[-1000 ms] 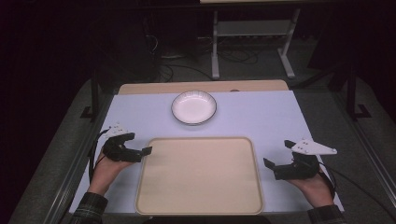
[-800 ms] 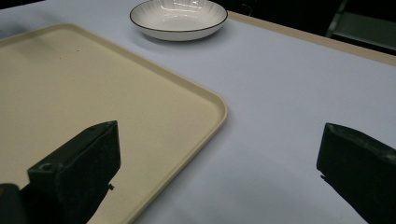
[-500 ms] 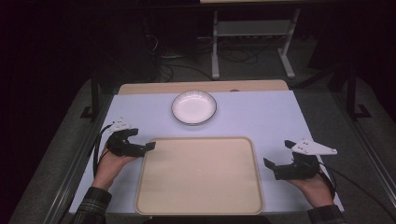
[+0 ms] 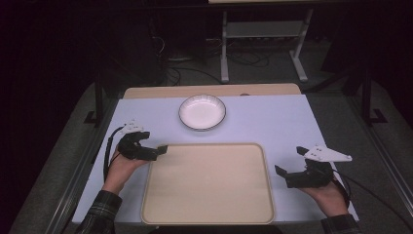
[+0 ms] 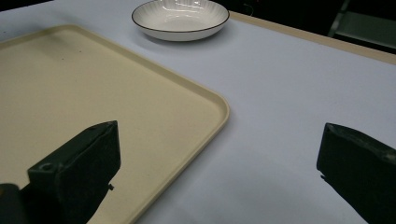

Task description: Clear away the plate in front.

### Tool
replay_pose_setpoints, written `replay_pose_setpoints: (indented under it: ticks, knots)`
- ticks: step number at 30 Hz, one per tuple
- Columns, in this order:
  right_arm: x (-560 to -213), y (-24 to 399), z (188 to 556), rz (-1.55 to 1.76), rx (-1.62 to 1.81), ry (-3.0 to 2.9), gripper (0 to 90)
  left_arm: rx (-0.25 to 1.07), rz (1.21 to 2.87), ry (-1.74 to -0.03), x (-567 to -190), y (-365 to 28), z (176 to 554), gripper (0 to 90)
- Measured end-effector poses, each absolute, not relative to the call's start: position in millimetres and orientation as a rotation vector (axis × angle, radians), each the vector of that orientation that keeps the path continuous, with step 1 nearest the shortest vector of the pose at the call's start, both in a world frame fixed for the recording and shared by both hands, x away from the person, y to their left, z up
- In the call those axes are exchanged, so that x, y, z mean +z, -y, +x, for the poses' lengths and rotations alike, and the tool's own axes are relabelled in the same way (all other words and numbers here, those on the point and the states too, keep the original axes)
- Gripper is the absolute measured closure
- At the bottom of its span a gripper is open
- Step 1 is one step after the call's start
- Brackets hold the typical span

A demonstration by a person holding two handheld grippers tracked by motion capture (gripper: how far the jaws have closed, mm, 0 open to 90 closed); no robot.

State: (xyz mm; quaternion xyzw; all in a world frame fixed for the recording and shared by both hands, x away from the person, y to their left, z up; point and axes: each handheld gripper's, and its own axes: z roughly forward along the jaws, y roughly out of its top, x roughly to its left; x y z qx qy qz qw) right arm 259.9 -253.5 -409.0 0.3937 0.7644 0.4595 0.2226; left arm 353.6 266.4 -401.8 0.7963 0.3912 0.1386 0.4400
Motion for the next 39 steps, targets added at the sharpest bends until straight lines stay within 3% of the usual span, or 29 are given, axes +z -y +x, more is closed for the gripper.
replay_pose_setpoints:
  ticks: [39]
  knots:
    - [-407,255,260,1.094,1.287,-2.098,0.0,0.266,1.981,-1.004,-413,-235,397,0.9]
